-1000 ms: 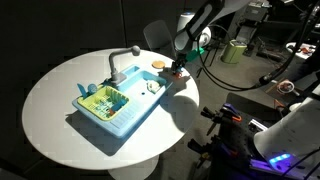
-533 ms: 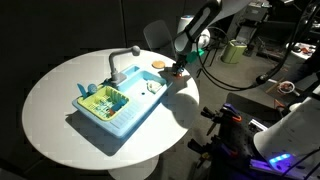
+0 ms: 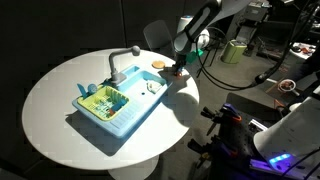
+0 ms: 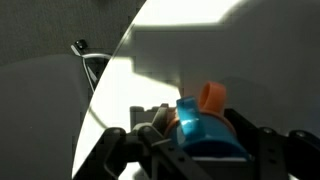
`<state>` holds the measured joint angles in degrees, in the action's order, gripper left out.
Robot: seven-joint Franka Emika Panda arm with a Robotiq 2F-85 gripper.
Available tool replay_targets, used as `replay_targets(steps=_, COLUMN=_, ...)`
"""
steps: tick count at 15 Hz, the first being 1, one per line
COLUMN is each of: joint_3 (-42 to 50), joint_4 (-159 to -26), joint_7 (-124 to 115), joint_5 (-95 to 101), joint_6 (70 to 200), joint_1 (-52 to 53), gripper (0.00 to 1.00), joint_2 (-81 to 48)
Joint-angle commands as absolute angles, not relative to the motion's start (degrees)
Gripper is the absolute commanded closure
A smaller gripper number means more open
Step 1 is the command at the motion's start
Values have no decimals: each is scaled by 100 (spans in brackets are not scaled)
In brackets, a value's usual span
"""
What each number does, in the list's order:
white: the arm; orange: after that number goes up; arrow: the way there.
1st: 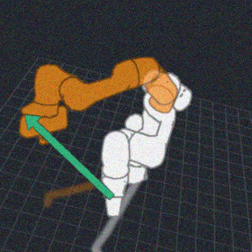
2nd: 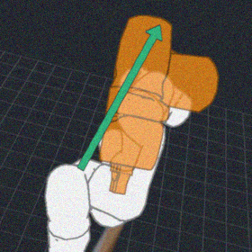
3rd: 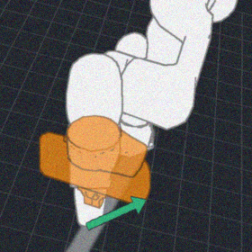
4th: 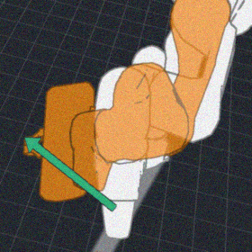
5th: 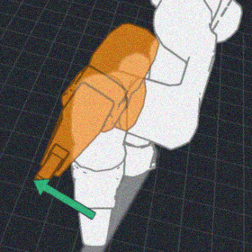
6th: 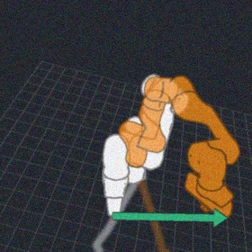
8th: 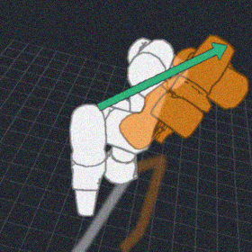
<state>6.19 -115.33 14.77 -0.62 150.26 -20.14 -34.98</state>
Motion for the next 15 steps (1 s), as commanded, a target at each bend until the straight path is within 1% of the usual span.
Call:
replay_targets(steps=1, joint_3=474, joint_4=-11424, joint_7=1644, joint_5=-214, joint_6=14883, joint_1=-2139, gripper=64, joint_2=-3426)
replay_targets(steps=9, joint_3=495, joint_4=-11403, joint_7=1193, joint_5=-616, joint_6=14602, joint_1=-1967, gripper=64, joint_2=-2723)
replay_targets(steps=15, joint_3=731, joint_4=-10907, joint_7=580, joint_5=-515, joint_6=13598, joint_1=-1695, gripper=64, joint_2=-2273)
